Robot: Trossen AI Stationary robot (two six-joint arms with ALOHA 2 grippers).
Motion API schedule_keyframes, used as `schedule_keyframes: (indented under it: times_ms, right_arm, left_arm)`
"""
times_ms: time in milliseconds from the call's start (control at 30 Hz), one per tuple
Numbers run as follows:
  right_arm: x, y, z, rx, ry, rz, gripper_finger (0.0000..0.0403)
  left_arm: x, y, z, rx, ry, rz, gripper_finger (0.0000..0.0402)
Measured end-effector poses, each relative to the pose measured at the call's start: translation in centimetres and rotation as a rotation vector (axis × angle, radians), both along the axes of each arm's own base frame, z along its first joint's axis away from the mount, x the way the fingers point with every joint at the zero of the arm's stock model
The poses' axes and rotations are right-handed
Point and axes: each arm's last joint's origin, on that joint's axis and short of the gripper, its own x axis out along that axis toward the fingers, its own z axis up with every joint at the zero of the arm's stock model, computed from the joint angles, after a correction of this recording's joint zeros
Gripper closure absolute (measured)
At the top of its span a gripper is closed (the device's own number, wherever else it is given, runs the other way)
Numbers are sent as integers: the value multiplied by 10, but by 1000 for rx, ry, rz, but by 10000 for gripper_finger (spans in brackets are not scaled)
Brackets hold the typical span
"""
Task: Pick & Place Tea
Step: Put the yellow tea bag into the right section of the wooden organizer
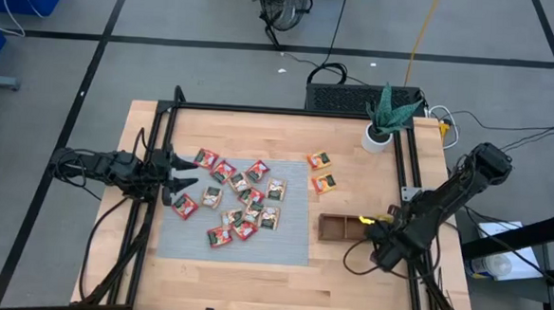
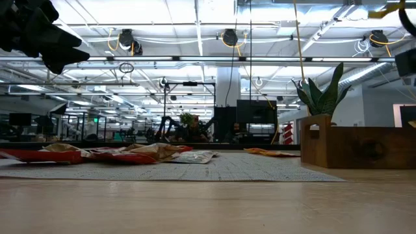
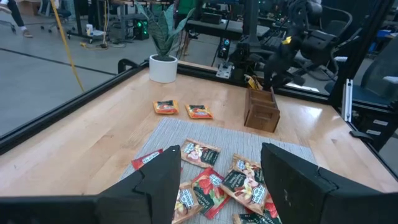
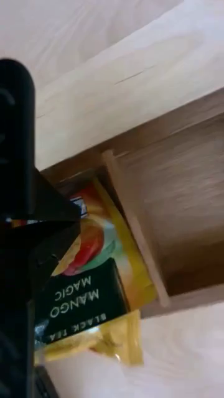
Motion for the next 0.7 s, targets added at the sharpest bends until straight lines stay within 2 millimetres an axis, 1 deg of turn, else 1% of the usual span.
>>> schedule_keyframes:
  times_ms: [333,700]
  right_arm:
    - [1,-11,-16,36,45,16,403]
    - [1,-14,-17,-49,-15,19,403]
  left_arm:
    - [0,0,0,0,0,0,178]
    - [0,0,0,0,0,0,178]
